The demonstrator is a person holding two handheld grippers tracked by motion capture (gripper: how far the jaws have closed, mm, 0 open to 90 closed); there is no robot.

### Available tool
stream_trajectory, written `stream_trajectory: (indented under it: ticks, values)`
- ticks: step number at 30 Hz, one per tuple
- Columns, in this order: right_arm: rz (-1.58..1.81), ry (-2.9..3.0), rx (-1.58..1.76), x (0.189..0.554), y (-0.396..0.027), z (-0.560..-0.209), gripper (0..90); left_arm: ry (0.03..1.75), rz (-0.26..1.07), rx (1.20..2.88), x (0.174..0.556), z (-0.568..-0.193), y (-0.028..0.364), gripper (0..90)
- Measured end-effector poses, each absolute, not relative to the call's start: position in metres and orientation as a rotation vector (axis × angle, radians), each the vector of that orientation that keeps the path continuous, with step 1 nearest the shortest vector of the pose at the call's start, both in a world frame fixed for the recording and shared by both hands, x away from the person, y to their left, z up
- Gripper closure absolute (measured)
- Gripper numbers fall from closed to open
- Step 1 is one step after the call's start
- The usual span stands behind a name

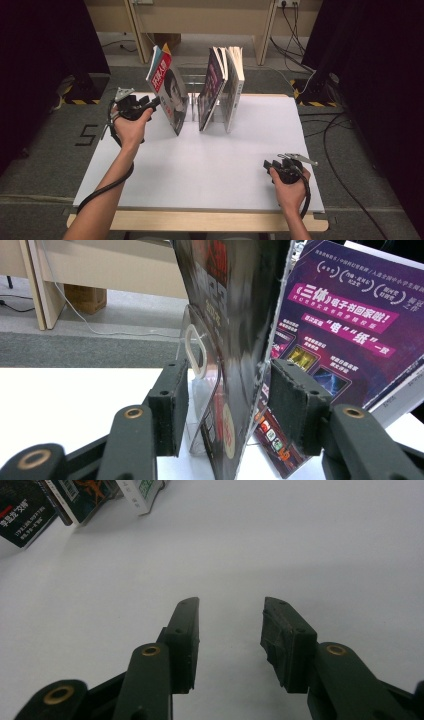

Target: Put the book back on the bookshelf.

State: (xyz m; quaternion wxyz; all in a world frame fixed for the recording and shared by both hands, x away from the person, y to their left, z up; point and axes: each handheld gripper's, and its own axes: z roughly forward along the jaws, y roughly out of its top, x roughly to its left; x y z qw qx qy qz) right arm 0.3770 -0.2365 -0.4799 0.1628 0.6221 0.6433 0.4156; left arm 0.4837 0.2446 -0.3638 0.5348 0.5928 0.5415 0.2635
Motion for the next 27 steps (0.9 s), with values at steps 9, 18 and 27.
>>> stream_trajectory:
  ticks: [9, 18, 27]
  values:
    - [1.187, 1.833, 1.773, 0.377, -0.237, -0.479, 59.2, 1.285, 0.610, 1.418, 0.475, -0.365, 0.248, 48.5]
    - [1.185, 1.834, 1.775, 0.376, -0.237, -0.479, 59.2, 1.286, 0.609, 1.429, 0.466, -0.370, 0.255, 48.1]
    - [1.186, 1.833, 1.770, 0.376, -0.237, -0.479, 59.2, 1.290, 0.601, 1.442, 0.458, -0.377, 0.260, 47.3]
